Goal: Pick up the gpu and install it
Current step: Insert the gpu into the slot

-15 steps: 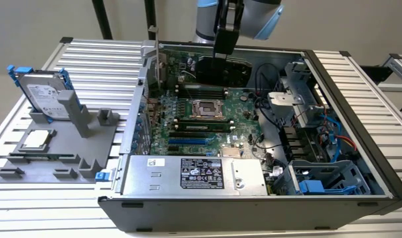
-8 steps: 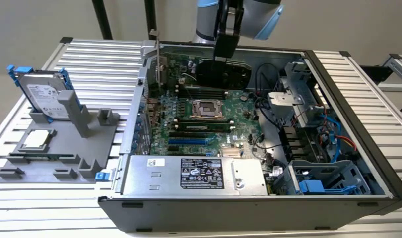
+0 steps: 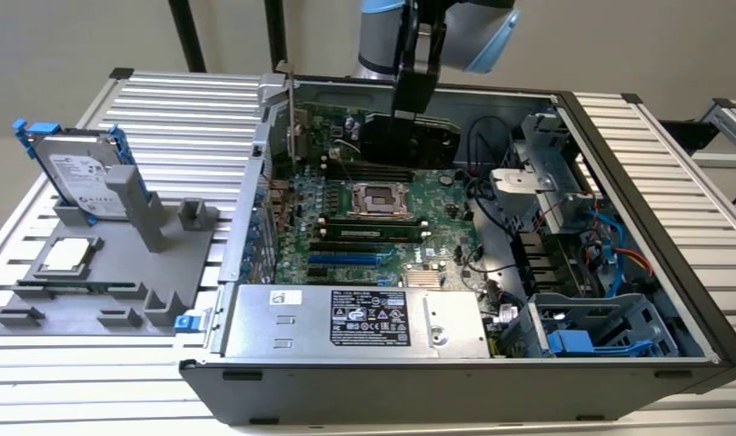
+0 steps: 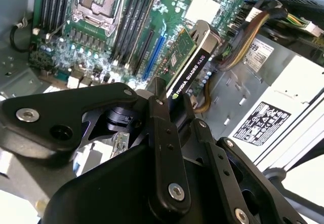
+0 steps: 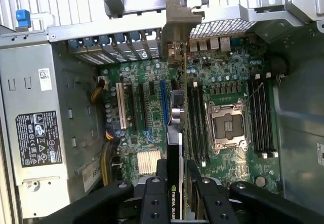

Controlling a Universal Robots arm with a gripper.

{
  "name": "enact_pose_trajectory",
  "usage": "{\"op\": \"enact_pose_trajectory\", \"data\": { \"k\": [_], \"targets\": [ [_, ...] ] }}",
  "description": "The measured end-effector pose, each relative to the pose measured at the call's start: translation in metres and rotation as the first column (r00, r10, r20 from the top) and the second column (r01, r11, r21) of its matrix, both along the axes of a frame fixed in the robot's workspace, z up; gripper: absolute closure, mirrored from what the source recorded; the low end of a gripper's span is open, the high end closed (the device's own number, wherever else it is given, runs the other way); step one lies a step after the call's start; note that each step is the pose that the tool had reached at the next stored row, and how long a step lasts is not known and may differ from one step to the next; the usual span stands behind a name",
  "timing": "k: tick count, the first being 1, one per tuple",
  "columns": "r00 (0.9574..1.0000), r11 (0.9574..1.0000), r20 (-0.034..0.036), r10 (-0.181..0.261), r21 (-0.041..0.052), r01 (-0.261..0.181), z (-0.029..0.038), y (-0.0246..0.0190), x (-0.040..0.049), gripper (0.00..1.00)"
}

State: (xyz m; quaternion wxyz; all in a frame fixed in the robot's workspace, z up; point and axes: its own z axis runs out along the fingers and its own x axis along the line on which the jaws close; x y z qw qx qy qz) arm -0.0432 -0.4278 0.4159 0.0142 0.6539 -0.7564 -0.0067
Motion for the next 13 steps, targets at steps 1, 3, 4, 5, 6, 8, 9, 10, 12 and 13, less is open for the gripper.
{"op": "enact_pose_trajectory", "data": {
  "k": [1, 3, 4, 5, 6, 8, 9, 10, 12, 13],
  "targets": [
    [1.0000, 1.0000, 0.0001, 0.000, 0.0000, 0.000, -0.0008, 0.0000, 0.0002, 1.00],
    [1.0000, 1.0000, 0.0000, 0.000, 0.0000, 0.000, -0.0024, 0.0000, 0.0005, 1.00],
    [1.0000, 1.0000, 0.0000, 0.000, 0.0000, 0.000, -0.0033, 0.0000, 0.0006, 1.00],
    [1.0000, 1.0000, 0.0000, 0.000, 0.0000, 0.000, -0.0040, 0.0000, 0.0007, 1.00],
    [1.0000, 1.0000, 0.0000, 0.000, 0.0000, 0.000, -0.0048, 0.0000, 0.0009, 1.00],
    [1.0000, 1.0000, 0.0000, 0.000, 0.0000, 0.000, -0.0063, 0.0000, 0.0011, 1.00],
    [1.0000, 1.0000, 0.0000, 0.000, 0.0000, 0.000, -0.0070, 0.0000, 0.0011, 1.00],
    [1.0000, 1.0000, 0.0001, 0.000, 0.0000, 0.000, -0.0077, 0.0000, 0.0012, 1.00],
    [1.0000, 1.0000, 0.0000, 0.000, -0.0001, 0.000, -0.0087, 0.0000, 0.0012, 1.00],
    [1.0000, 1.0000, 0.0000, 0.000, 0.0000, 0.000, -0.0092, 0.0000, 0.0012, 1.00]
  ]
}}
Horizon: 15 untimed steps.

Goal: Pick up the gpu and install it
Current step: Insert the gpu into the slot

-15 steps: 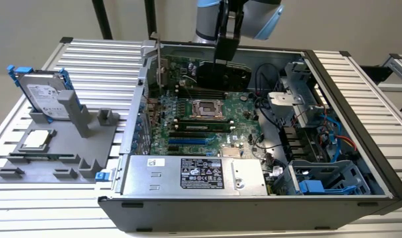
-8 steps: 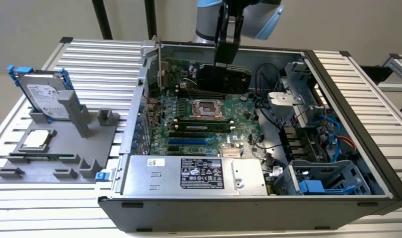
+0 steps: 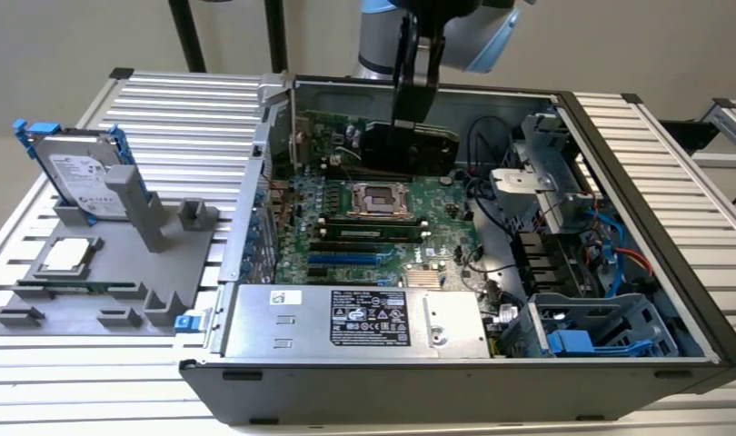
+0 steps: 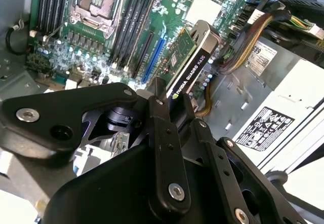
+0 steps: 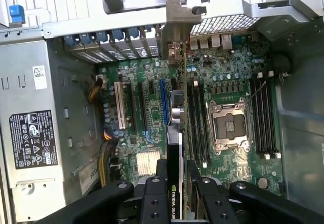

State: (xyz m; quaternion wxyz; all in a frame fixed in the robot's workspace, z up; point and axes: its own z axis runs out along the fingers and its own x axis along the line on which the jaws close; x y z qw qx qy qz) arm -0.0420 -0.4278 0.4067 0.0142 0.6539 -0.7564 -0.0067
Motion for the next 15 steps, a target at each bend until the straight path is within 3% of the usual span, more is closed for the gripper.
{"op": "enact_pose_trajectory", "data": {
  "k": [15],
  "targets": [
    [1.0000, 1.0000, 0.0001, 0.000, 0.0001, 0.000, -0.0022, 0.0000, 0.0003, 1.00]
  ]
}}
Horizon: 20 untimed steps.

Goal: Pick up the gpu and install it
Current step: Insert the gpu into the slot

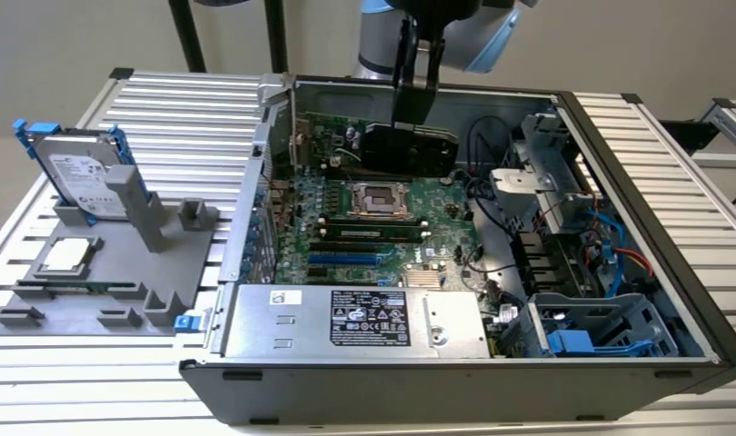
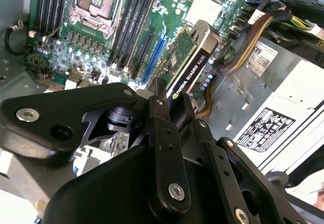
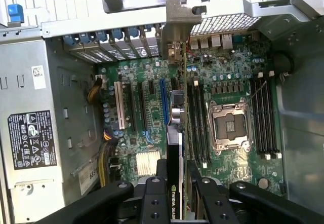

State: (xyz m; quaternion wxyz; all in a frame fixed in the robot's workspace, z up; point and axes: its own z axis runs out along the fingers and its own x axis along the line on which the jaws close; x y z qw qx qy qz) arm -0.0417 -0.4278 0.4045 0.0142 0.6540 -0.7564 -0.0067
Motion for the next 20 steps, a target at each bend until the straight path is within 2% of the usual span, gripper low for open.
{"op": "enact_pose_trajectory", "data": {
  "k": [7, 20],
  "targets": [
    [1.0000, 1.0000, 0.0013, 0.005, -0.0002, -0.005, -0.0089, 0.0009, 0.0030, 1.00],
    [0.9997, 0.9997, 0.0111, 0.023, -0.0003, -0.023, -0.0281, 0.0026, 0.0058, 1.00]
  ]
}}
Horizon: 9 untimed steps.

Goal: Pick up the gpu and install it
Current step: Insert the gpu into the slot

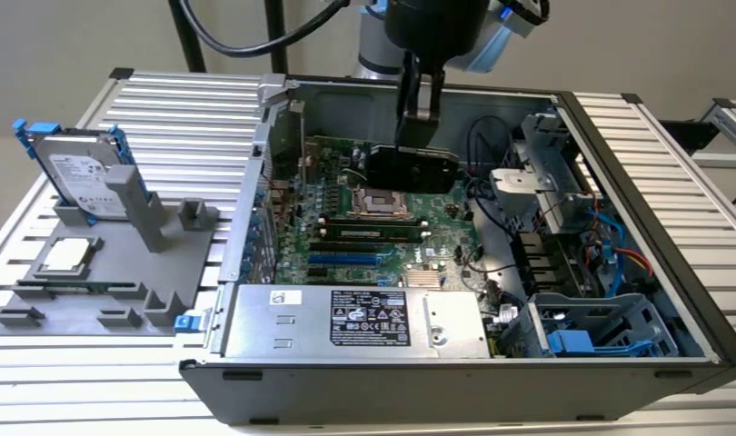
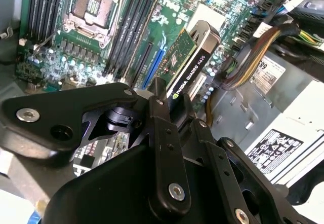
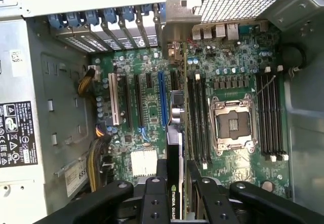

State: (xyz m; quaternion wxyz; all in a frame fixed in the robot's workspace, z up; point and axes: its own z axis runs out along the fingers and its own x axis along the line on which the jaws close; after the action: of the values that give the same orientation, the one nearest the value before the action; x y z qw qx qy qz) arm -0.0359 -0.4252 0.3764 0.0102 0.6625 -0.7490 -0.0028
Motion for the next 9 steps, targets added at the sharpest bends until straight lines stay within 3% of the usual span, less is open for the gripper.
{"op": "enact_pose_trajectory", "data": {
  "k": [9],
  "targets": [
    [1.0000, 1.0000, 0.0026, 0.003, -0.0002, -0.003, -0.0093, 0.0001, 0.0001, 1.00]
  ]
}}
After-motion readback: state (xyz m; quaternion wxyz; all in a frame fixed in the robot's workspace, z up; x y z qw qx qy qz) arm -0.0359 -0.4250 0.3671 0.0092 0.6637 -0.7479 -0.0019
